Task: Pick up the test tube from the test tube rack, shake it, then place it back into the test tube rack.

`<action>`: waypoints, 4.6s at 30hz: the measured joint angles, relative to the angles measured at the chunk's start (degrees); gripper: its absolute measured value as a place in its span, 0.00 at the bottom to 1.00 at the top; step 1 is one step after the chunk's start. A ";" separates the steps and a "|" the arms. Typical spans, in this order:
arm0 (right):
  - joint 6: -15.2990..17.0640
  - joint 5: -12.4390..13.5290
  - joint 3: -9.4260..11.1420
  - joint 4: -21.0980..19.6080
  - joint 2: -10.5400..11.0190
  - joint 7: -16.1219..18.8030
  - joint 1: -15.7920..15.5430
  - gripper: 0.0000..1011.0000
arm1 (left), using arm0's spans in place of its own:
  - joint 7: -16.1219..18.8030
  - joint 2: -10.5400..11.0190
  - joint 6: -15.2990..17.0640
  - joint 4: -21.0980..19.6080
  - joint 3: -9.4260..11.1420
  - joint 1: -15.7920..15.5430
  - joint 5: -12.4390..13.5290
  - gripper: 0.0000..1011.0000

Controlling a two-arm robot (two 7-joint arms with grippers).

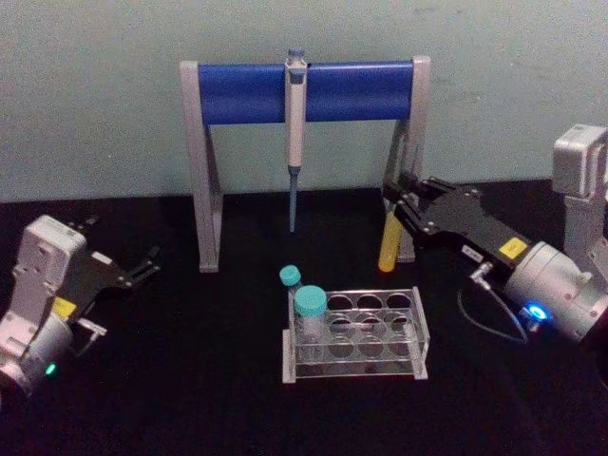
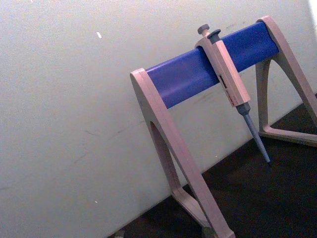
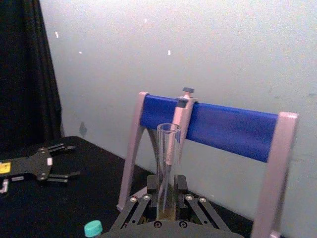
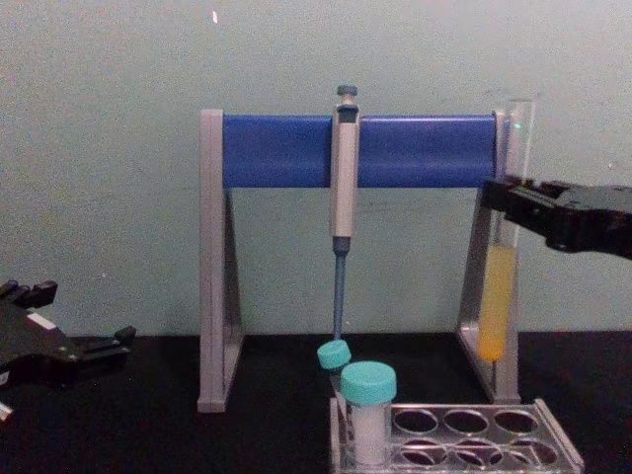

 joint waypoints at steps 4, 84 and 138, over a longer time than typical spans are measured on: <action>-0.02 -0.01 1.23 -1.07 0.70 -0.63 -1.15 0.22 | 0.00 0.00 0.00 0.00 0.00 0.00 0.00 1.00; -0.08 1.32 4.21 -8.41 3.90 -0.34 -9.04 0.22 | 0.00 0.00 0.00 0.00 0.00 0.00 0.00 1.00; -0.17 -0.48 -0.66 -0.07 -0.04 0.29 0.37 0.22 | 0.00 0.00 0.00 0.00 0.00 0.00 0.00 1.00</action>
